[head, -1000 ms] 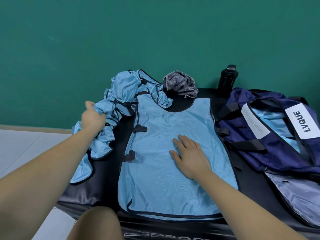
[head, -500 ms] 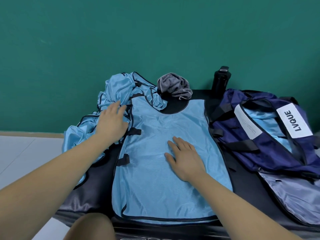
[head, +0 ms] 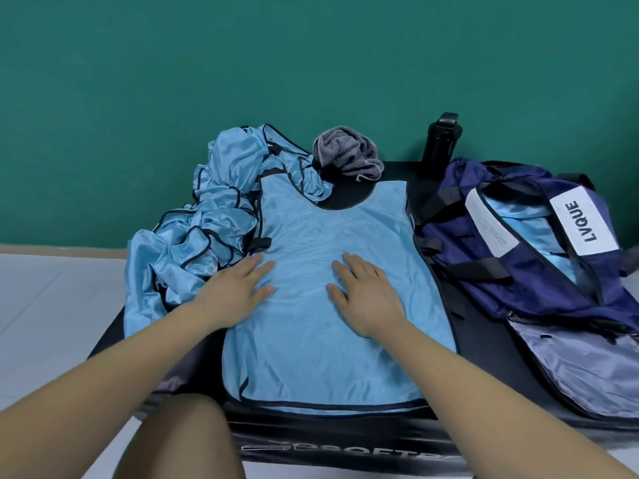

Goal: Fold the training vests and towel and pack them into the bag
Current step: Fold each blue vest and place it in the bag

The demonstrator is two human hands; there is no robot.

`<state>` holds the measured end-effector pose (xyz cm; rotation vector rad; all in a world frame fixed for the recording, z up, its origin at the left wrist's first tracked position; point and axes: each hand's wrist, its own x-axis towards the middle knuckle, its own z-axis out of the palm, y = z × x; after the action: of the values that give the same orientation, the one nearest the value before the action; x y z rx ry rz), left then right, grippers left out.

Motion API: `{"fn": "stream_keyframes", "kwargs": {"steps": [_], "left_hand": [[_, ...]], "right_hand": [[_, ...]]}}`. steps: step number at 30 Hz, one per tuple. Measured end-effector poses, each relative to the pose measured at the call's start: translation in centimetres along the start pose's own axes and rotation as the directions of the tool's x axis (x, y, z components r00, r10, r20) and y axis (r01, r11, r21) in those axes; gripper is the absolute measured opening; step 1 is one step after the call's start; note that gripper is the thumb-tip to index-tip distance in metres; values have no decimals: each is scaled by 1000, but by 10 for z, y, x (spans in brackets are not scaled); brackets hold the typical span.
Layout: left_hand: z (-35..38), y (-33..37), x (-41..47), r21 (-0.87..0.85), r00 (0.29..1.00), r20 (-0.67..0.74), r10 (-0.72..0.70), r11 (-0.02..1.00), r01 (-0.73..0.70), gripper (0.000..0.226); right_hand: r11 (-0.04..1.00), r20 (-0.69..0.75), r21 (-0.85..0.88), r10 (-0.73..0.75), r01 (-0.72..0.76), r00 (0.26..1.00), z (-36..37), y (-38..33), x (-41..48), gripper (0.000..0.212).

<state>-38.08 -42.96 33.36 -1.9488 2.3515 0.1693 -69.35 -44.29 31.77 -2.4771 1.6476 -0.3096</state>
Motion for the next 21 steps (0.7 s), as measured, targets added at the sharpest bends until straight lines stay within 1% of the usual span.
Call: {"fn": "stream_keyframes", "kwargs": {"steps": [3,5,7,9,10,12,13,16,19,21], "left_hand": [[-11,-23,-18,124,1000,3,-5,992,5,63],[-19,-27,-35,144,999,-40,-14,989,20,62],[-24,-18,-56,71,995,-94,14,997,-8,66],[-24,0,-78,-49,988,-129,79,995,-86,65],[-22,9,-88,-107,983,-132,128,984,-142,64],[-15,23,-105,-177,970,-84,230,954,-242,66],[-11,27,-111,-200,966,-35,257,945,-259,67],[-6,16,-123,-273,968,99,232,941,-198,73],[-10,-7,-131,-295,973,147,177,947,-127,78],[-13,-18,-135,-283,973,163,164,952,-113,77]], "right_hand": [[1000,18,-12,-3,3,1000,-1,-1,-1,70],[999,9,-45,2,-1,1000,-3,-4,-1,70],[993,5,-116,-2,3,1000,-7,-8,0,76],[986,14,-166,-15,18,1000,-12,-12,-4,78],[987,14,-159,-18,20,1000,-14,-12,-8,77],[991,25,-130,-28,31,999,-17,-11,-19,78],[991,33,-124,-38,42,999,-19,-8,-26,78],[990,58,-119,-64,70,996,-23,7,-51,79],[984,123,-148,-85,103,989,-27,31,-78,76],[985,163,-138,-79,102,983,-33,48,-94,75]]}}
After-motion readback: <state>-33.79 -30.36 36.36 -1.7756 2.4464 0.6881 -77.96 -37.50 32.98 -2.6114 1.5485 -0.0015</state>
